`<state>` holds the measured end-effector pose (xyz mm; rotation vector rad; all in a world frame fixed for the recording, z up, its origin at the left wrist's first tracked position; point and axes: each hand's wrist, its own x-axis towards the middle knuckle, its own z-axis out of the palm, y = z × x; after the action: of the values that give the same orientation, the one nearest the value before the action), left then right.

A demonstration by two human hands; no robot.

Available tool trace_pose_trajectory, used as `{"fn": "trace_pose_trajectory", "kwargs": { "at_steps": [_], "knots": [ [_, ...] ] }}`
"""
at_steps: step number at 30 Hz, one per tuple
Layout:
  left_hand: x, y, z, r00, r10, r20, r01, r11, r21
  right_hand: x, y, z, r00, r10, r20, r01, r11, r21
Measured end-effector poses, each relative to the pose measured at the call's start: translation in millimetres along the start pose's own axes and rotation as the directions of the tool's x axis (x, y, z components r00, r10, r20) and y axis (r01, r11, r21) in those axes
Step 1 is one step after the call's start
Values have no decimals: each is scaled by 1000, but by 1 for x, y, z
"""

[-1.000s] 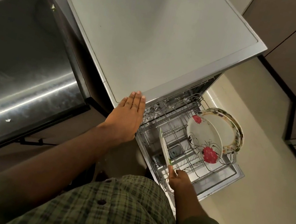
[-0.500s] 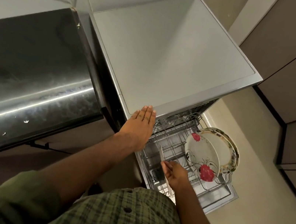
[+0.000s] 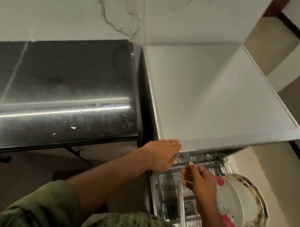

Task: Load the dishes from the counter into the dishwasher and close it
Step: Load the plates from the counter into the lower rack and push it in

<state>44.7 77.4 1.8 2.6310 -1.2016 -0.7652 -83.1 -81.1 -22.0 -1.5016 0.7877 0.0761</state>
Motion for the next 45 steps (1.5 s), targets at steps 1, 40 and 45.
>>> {"fn": "trace_pose_trajectory", "kwargs": {
  "at_steps": [1,40,45],
  "knots": [
    [-9,-8,-2,998,-11,-55,9,999,-37,-4,-14,7,996,-76,45,79,993,-87],
    [-385,-334,51,58,-982,-182,833,148,-533,-47,-110,444,804,240,544,587,-173,-791],
    [-414,-350,49,103,-971,-217,794,211,-570,-46,-104,442,808,176,562,588,-197,-784]
  ]
}}
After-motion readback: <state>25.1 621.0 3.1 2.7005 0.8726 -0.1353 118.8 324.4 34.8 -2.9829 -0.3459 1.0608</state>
